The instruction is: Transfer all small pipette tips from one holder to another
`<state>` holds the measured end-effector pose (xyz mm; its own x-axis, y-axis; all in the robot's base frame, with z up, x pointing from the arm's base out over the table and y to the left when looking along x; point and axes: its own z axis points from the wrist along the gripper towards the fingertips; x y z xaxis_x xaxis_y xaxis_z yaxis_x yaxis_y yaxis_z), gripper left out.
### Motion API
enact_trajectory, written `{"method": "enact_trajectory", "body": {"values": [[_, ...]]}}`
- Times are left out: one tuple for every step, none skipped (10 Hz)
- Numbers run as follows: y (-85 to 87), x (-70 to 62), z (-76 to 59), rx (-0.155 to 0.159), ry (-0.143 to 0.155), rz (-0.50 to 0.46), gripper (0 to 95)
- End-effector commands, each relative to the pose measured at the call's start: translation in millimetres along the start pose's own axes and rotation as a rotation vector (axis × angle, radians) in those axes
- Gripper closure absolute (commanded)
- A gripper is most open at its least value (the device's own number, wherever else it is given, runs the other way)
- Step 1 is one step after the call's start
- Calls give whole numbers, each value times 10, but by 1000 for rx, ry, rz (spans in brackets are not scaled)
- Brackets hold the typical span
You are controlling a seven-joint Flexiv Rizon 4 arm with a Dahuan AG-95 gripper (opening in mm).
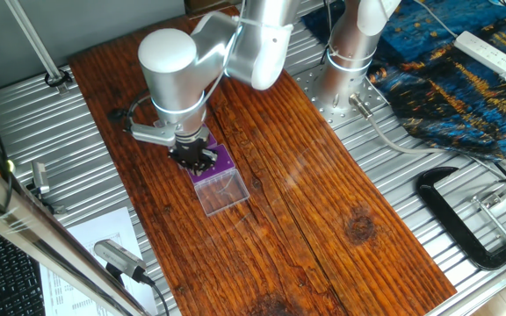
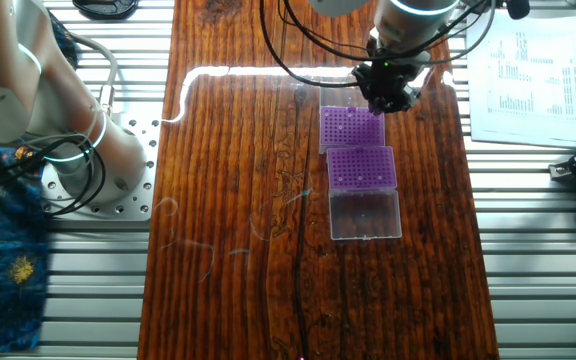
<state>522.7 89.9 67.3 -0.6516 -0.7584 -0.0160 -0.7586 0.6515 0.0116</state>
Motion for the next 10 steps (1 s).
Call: {"method": "enact_trajectory", "body": {"values": [[0, 4, -8, -2, 1, -8, 760], [-2, 5, -8, -2, 1, -9, 760], [-6, 8, -10, -2, 1, -14, 760], [-38, 27, -20, -2, 4, -21, 760], [-62, 42, -29, -2, 4, -25, 760], [-197, 134, -80, -5, 10, -54, 760], [-318, 230, -131, -9, 15, -77, 760], [-374, 277, -147, -10, 17, -88, 760], [-508, 405, -180, -16, 24, -111, 760], [-548, 451, -189, -17, 27, -113, 760]]}}
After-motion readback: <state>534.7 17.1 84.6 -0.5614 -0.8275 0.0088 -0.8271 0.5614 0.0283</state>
